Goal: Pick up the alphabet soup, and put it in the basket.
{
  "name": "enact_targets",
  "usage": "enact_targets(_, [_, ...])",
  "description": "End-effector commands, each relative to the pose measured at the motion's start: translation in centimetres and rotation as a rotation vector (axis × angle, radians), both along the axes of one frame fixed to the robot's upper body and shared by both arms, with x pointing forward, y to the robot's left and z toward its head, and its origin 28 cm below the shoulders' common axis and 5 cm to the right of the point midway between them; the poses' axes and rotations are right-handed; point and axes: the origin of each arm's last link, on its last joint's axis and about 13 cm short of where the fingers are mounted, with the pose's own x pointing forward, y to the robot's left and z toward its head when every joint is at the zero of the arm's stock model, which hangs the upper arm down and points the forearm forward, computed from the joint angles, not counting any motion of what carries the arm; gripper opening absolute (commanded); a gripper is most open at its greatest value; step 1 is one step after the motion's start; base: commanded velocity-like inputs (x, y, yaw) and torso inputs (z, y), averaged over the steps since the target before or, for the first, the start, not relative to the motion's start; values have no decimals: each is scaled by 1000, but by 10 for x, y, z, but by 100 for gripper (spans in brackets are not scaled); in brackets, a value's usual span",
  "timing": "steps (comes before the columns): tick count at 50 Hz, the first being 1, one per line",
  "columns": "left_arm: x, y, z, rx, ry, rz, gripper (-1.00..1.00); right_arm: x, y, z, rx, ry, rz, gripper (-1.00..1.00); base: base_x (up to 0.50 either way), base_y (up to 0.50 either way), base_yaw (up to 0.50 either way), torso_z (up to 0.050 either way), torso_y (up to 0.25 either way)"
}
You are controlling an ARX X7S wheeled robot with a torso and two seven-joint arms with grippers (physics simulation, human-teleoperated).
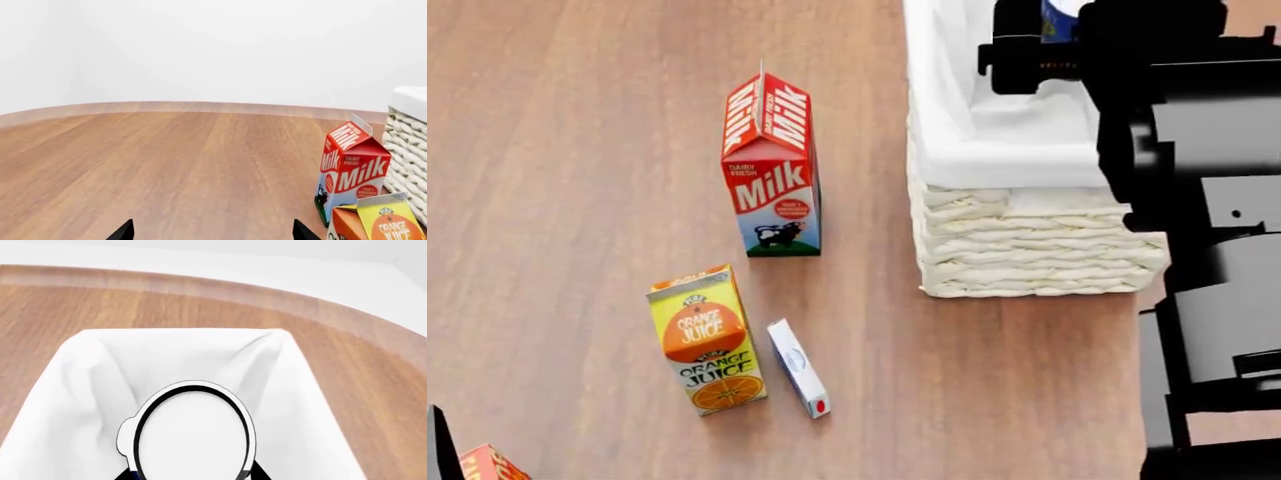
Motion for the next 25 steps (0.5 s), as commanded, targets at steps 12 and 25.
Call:
enact_targets(12, [1, 3, 3, -13, -7, 20, 100, 1, 8, 14, -6, -65, 4, 100, 0, 0, 0, 0, 0])
enact_targets(25, [-1, 3, 4, -13, -9, 20, 100, -6, 5, 26, 61, -191, -23, 100, 0, 0, 0, 0, 0])
